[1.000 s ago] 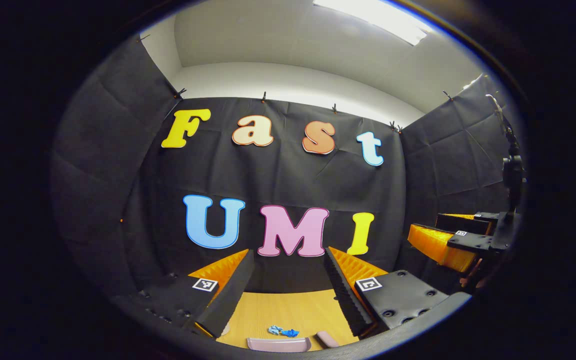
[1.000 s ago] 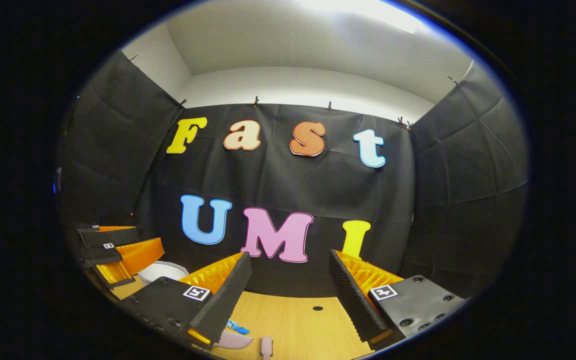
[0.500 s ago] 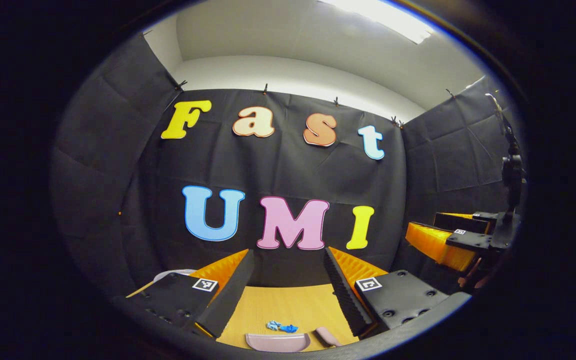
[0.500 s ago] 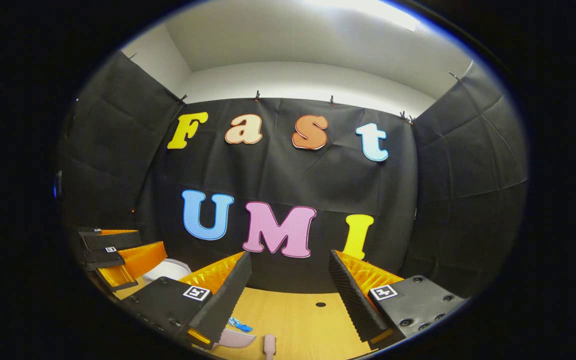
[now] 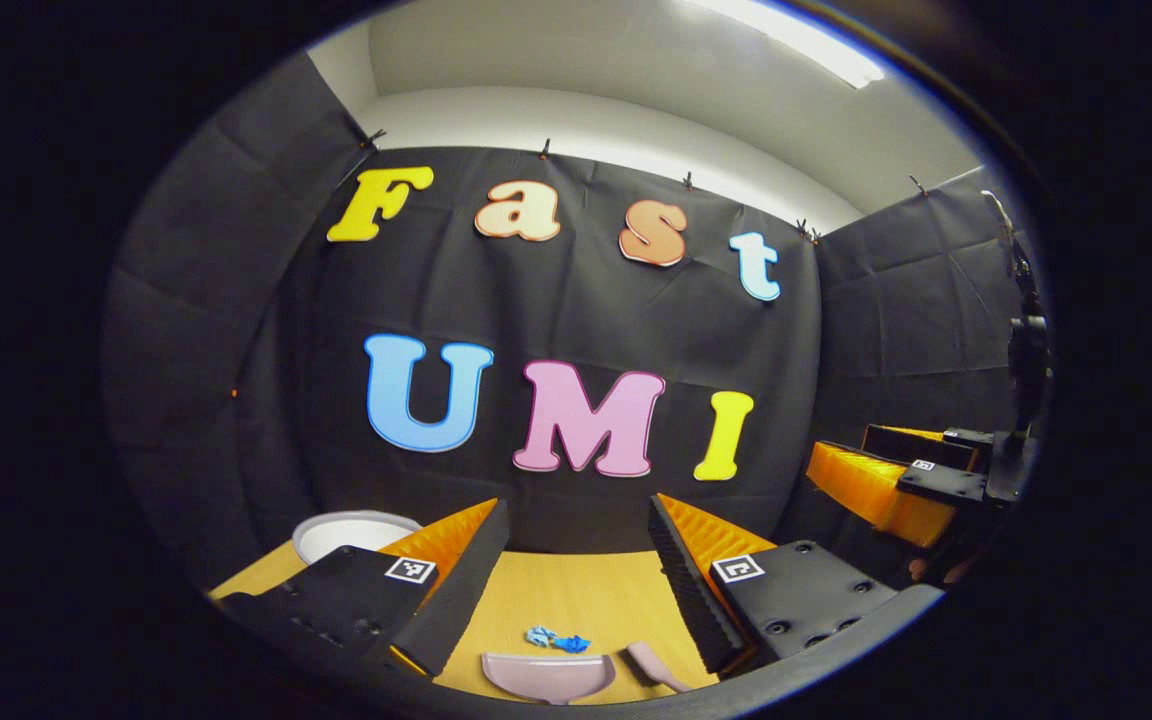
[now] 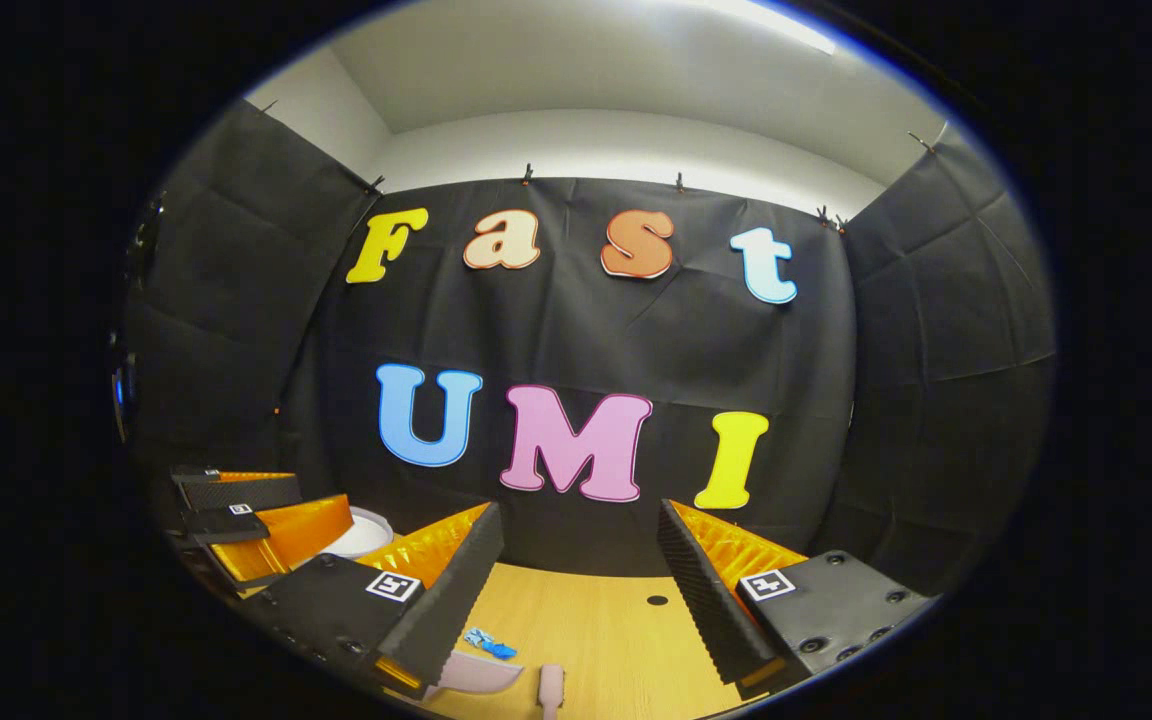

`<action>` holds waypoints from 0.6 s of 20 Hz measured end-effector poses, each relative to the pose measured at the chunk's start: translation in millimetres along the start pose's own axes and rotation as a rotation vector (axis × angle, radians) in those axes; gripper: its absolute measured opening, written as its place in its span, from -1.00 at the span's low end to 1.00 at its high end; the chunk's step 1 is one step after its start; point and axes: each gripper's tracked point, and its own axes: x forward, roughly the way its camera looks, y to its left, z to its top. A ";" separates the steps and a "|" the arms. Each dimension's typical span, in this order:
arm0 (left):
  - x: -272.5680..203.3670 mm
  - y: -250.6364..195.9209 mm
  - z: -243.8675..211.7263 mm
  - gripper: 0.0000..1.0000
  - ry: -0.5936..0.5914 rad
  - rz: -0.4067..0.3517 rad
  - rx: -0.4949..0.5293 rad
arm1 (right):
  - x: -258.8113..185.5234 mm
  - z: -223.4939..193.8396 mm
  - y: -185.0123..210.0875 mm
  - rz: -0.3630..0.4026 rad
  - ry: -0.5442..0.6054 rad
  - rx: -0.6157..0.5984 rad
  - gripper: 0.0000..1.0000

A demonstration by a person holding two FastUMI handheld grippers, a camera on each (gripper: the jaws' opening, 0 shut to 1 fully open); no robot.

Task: Pick up the small broom and dustpan from the desktop, sweep the trash into the dustpan with the broom, and then empty the trash into the garbage bin.

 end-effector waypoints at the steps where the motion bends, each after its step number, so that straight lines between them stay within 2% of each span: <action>1: 9.4 2.5 -17.1 0.65 0.067 0.002 -0.038 | 8.3 -17.6 0.9 0.011 0.038 -0.007 0.94; 4: 44.8 15.1 -79.2 0.65 0.238 0.038 -0.064 | 40.6 -87.4 3.4 0.040 0.207 0.011 0.99; 6: 57.8 23.2 -132.7 0.65 0.410 0.066 -0.075 | 47.9 -173.2 6.4 0.049 0.500 0.060 0.99; 8: 55.4 26.5 -193.4 0.66 0.662 0.079 -0.118 | 32.0 -262.9 33.2 0.123 0.810 0.232 0.96; 9: 48.7 26.5 -220.3 0.68 0.790 0.089 -0.153 | 20.5 -300.9 42.9 0.134 0.949 0.299 1.00; 12: 28.1 25.5 -270.8 0.70 1.085 0.146 -0.315 | -1.1 -375.1 34.6 0.111 1.244 0.292 1.00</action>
